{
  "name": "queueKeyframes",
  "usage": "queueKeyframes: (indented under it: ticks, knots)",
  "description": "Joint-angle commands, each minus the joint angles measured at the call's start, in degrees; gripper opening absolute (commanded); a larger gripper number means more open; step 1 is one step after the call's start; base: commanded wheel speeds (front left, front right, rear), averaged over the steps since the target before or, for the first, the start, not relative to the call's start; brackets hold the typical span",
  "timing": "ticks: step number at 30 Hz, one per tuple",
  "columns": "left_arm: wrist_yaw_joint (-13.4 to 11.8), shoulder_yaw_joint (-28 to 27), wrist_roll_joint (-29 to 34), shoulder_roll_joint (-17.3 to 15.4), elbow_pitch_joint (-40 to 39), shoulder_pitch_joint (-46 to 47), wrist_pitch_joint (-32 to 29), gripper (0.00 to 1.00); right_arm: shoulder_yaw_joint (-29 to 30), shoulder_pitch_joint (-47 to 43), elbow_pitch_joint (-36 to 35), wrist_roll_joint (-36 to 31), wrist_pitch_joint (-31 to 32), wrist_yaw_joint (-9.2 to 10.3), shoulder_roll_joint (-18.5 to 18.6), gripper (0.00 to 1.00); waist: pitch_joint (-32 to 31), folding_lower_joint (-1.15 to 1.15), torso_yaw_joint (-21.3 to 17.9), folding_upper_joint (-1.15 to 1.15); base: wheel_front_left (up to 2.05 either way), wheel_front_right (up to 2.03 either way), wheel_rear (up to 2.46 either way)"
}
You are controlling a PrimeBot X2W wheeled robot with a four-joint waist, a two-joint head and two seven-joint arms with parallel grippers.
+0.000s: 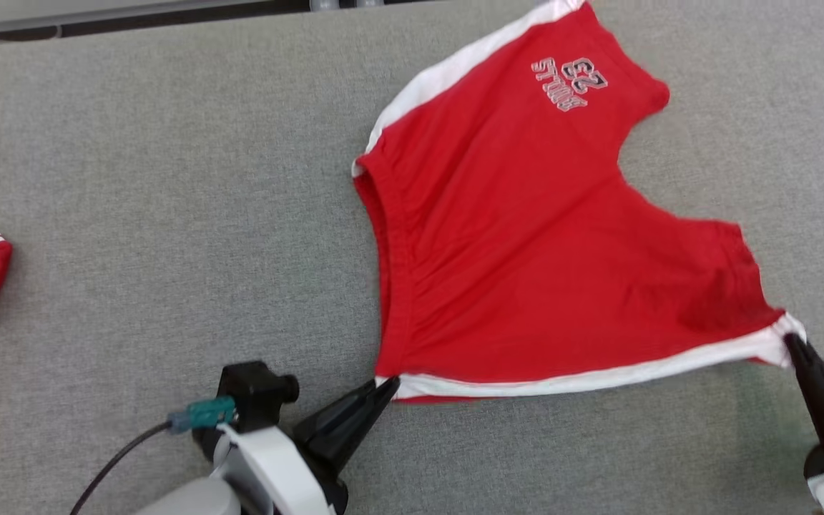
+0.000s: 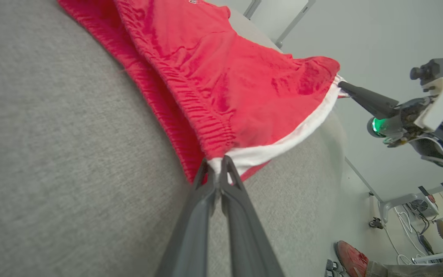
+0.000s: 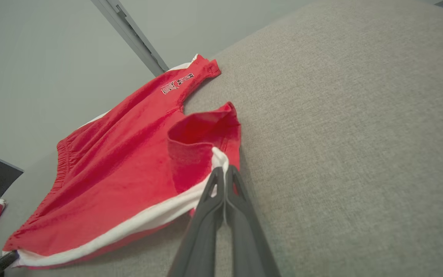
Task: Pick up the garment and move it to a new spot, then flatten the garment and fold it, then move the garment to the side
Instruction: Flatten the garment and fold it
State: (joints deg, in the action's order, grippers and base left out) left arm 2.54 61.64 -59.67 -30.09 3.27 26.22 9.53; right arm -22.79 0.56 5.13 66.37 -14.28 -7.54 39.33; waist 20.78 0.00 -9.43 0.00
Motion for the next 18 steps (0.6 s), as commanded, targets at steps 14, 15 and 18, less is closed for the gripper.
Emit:
queueKeyframes:
  ticks: [14, 15, 18]
  knots:
    - [-6.50, -2.02, -10.23, -10.06, -22.23, -10.33, -3.89, 0.00, 7.05, -19.44, -17.59, 9.43, 0.26, 0.10, 10.92, 0.00, -7.31, 0.00, 1.35, 0.00, 0.00, 0.00, 0.00]
    - [-6.46, -2.75, -11.80, -10.36, -23.85, -10.39, -4.14, 0.00, 7.98, -19.99, -19.08, 10.45, 0.82, 0.10, 11.60, 0.00, -7.46, 0.00, 1.43, 0.00, 0.00, 0.00, 0.00]
    - [-5.94, -4.90, -16.73, -10.73, -26.14, -9.36, -5.57, 0.00, 10.57, -19.52, -19.76, 11.80, 2.70, 0.10, 13.51, 0.00, -7.88, 0.00, 1.68, 0.00, 0.00, 0.00, 0.00]
